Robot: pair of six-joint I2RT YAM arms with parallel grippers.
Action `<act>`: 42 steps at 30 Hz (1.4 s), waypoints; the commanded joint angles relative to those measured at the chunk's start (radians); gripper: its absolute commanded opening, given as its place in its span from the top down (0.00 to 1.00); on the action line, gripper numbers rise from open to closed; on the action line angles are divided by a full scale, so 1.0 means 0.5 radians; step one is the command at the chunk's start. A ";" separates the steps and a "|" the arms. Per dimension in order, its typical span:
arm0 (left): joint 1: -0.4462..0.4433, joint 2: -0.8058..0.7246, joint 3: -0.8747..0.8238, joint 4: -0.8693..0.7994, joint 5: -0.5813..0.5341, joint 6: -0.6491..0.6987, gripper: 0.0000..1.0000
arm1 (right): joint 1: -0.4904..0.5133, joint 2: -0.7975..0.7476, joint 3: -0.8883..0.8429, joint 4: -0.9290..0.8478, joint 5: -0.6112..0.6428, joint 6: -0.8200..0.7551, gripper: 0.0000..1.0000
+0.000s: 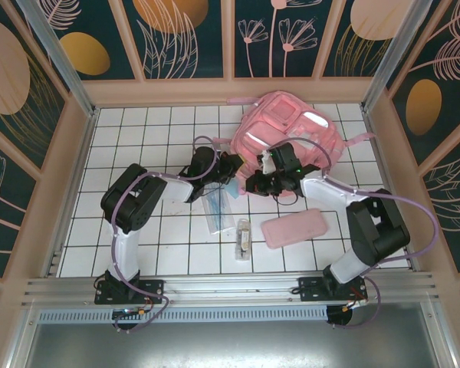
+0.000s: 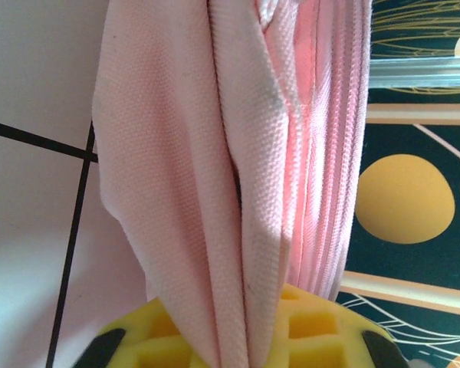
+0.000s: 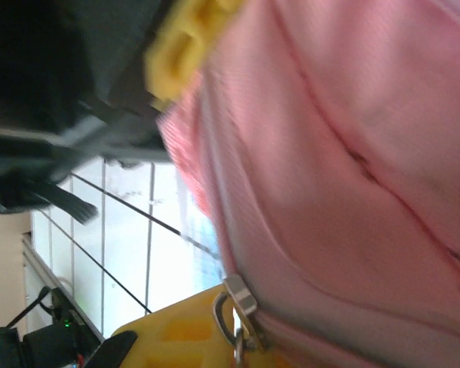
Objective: Pack the student bag
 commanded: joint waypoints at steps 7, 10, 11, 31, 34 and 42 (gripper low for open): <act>0.236 -0.244 0.118 -0.316 -0.288 0.454 1.00 | -0.515 -0.255 -0.006 -0.916 0.465 -0.240 1.00; 0.259 -0.268 0.127 -0.361 -0.265 0.515 1.00 | -0.636 -0.195 0.189 -1.058 0.785 -0.366 1.00; 0.274 -0.269 0.127 -0.344 -0.223 0.535 1.00 | -0.663 -0.161 0.262 -1.083 0.957 -0.432 1.00; 0.411 -0.221 0.506 -0.859 0.221 1.128 1.00 | -0.840 0.705 0.943 -0.585 1.729 -1.626 1.00; 0.419 -0.232 0.507 -0.892 0.227 1.157 1.00 | -0.864 0.758 1.006 -0.519 1.950 -1.674 1.00; 0.424 -0.234 0.500 -0.871 0.253 1.123 1.00 | -0.848 0.633 0.984 -0.474 1.865 -1.497 1.00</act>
